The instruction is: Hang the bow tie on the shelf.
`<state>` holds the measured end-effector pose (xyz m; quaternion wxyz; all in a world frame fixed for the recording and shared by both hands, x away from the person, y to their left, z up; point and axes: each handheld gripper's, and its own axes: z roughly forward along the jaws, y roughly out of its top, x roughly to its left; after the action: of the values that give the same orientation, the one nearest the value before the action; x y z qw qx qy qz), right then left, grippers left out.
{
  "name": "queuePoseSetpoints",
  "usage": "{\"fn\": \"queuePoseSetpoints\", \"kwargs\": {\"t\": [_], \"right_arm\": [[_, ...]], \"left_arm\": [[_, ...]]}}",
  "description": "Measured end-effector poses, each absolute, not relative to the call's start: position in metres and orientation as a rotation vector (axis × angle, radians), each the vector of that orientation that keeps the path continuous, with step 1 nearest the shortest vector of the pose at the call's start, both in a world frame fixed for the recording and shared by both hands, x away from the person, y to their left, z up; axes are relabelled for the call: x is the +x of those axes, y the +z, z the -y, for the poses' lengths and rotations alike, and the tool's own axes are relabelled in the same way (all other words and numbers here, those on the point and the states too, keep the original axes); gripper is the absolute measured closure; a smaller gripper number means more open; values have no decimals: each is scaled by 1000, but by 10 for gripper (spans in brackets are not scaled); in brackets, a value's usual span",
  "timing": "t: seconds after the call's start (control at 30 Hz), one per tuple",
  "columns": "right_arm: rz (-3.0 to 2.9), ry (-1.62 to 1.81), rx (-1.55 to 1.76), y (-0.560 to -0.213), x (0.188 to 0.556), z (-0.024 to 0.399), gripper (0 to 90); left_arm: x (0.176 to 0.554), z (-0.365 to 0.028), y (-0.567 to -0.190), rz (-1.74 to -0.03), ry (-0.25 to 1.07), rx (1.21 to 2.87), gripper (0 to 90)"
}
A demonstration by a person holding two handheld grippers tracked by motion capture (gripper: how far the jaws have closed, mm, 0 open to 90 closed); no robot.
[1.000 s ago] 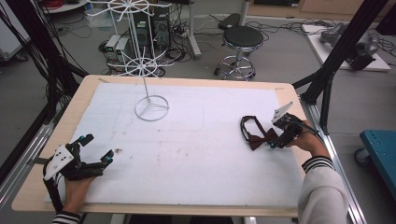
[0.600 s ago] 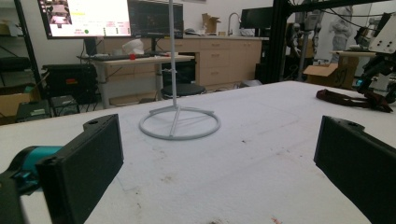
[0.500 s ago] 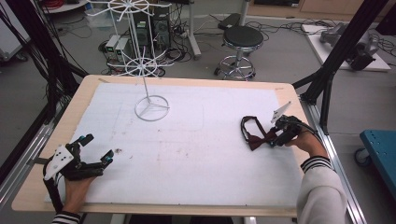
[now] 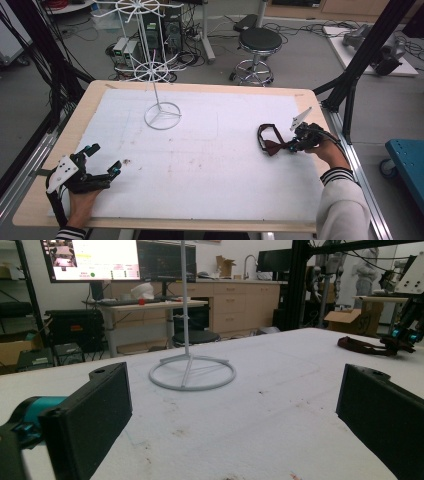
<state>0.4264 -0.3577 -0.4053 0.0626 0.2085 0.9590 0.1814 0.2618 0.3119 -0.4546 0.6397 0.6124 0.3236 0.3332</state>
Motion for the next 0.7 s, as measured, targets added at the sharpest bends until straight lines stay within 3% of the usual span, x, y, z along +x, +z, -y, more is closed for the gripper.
{"fn": "queuePoseSetpoints", "kwargs": {"t": [0.7], "right_arm": [[-2837, 815, 640, -389, 417, 336, 799]], "left_arm": [[264, -313, -454, -753, 750, 1405, 17]]}}
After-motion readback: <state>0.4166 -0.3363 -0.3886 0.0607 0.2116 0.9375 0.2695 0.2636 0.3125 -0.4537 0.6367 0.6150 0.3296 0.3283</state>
